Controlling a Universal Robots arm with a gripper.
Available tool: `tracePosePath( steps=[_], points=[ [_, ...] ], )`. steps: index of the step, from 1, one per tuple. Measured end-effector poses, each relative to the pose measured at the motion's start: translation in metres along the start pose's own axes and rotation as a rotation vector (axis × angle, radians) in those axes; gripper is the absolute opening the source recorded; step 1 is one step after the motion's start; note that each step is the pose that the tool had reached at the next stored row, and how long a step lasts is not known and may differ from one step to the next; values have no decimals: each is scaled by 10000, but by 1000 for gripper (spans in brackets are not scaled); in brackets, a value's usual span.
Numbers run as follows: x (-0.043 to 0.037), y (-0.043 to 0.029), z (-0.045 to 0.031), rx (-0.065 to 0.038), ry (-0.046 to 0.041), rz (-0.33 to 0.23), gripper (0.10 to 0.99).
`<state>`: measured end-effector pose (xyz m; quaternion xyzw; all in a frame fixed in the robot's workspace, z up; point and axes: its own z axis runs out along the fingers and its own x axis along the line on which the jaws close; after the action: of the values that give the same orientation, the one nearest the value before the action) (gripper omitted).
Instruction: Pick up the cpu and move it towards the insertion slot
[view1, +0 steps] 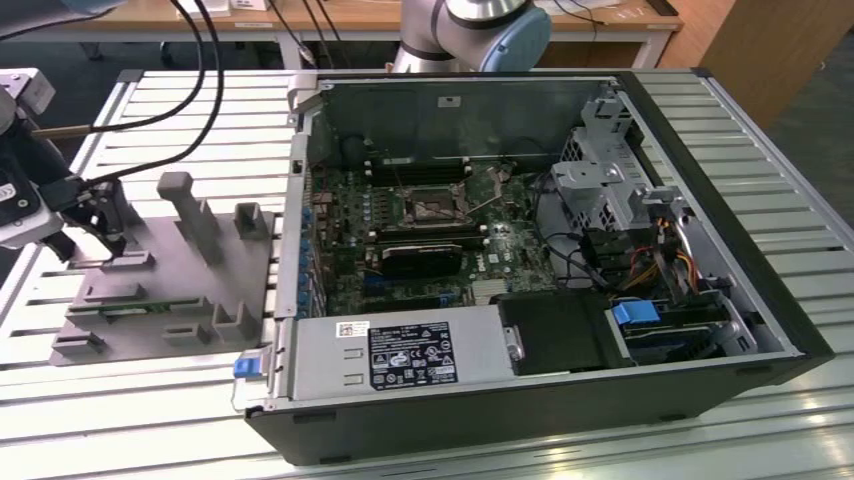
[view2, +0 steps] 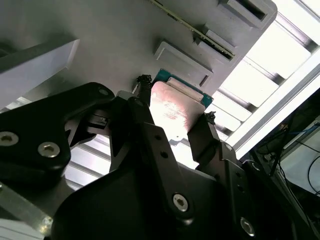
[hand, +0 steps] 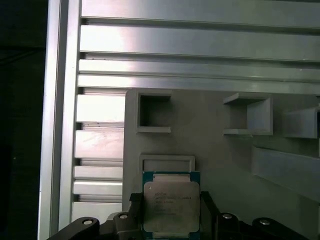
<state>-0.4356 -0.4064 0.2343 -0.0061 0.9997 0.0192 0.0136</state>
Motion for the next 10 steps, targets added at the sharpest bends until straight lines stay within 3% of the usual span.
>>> tracePosePath(
  steps=[10],
  points=[
    [-2, 3, -84, 0, -11, -1, 541]
  ],
)
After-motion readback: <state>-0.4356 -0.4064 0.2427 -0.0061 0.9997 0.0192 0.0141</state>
